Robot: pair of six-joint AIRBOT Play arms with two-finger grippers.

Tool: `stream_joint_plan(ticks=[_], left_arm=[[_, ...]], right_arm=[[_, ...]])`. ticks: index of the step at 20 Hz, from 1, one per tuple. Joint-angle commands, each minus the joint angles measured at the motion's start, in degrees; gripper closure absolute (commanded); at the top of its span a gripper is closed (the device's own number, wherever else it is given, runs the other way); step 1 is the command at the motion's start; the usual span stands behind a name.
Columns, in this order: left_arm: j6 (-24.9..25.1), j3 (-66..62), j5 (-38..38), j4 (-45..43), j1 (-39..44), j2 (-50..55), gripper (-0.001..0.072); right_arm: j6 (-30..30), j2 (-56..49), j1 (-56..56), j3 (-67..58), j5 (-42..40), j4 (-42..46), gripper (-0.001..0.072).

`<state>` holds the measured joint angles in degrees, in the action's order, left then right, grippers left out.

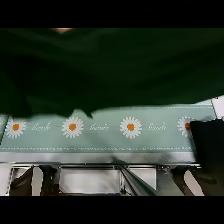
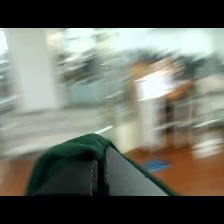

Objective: Fold the shirts.

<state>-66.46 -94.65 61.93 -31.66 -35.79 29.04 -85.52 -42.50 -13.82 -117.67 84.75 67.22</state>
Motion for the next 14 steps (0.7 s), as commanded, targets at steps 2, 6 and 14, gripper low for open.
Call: stream_joint_plan(ticks=[2,6,14], left_arm=[[-10.75,-0.52,4.92,-29.81,10.86,-6.16,0.069],[-17.9,7.96,7.93,-40.83,16.96,-4.35,0.069],[-15.65,26.18,2.4,-29.68,17.86,23.37,0.069]], right_arm=[[-1.95,5.68,0.07,7.1,4.52,6.99,0.0684],[-1.95,6.23,0.07,21.44,4.39,5.16,0.0684],[7.06,-10.05,0.09,45.2,-8.74,-8.9,0.0684]])
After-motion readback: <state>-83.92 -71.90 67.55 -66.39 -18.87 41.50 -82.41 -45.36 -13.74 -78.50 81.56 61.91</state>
